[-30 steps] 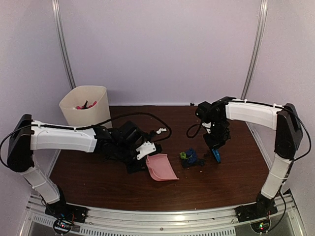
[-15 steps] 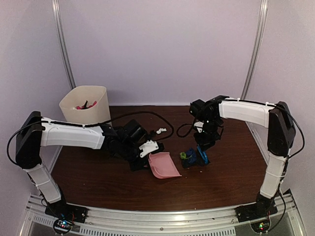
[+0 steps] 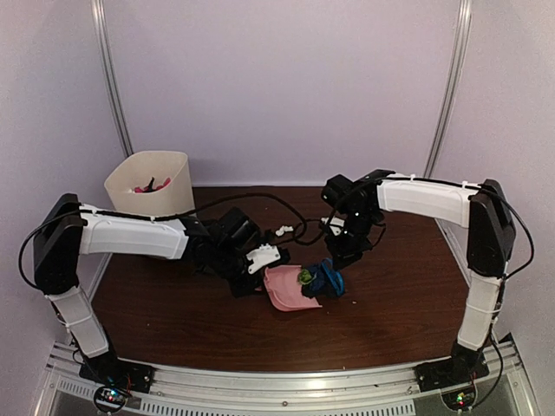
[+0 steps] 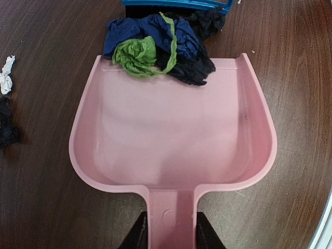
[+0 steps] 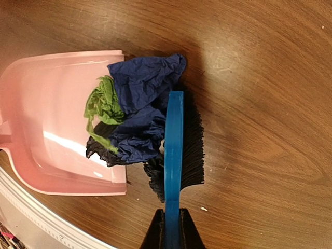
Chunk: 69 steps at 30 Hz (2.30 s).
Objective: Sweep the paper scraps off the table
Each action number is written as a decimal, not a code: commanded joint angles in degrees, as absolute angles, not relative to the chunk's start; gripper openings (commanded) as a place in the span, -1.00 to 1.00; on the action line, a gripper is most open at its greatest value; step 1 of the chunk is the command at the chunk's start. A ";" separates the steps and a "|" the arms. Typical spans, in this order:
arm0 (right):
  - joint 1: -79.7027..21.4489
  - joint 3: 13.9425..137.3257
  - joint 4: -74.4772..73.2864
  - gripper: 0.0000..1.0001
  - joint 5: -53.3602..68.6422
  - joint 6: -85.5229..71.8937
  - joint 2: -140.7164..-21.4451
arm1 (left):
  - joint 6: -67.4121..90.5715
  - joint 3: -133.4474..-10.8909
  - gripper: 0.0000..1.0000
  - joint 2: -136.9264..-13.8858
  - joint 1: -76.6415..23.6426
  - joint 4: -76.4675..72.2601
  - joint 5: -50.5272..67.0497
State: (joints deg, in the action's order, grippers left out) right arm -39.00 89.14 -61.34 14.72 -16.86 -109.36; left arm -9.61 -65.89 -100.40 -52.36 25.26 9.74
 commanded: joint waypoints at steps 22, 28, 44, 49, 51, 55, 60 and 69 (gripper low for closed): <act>-42.68 90.79 -55.81 -1.00 26.45 -20.47 -111.36 | -8.14 -55.05 -1.00 -96.54 -51.33 12.74 13.56; -42.83 90.82 -55.33 -1.00 29.07 -21.17 -110.86 | -5.01 -49.18 -1.00 -94.02 -51.33 5.82 13.97; -42.96 91.51 -58.51 -1.00 28.88 -22.64 -106.86 | -3.25 -44.22 -1.00 -91.65 -51.33 1.90 13.24; -42.97 91.23 -59.49 -1.00 27.39 -23.29 -104.82 | -2.82 -42.12 -1.00 -90.14 -51.33 0.46 13.51; -42.98 90.87 -59.31 -1.00 27.14 -23.82 -104.11 | -2.30 -41.08 -1.00 -89.36 -51.33 -1.79 13.61; -42.97 89.31 -57.90 -1.00 27.91 -25.10 -102.23 | -0.34 -38.50 -1.00 -87.41 -51.33 -5.79 14.27; -43.07 89.09 -57.57 -1.00 29.29 -25.81 -99.61 | 2.35 -36.24 -1.00 -83.89 -51.33 -9.48 14.51; -42.95 88.53 -56.93 -1.00 31.77 -27.69 -92.90 | 3.80 -35.53 -1.00 -76.05 -51.33 -11.48 13.43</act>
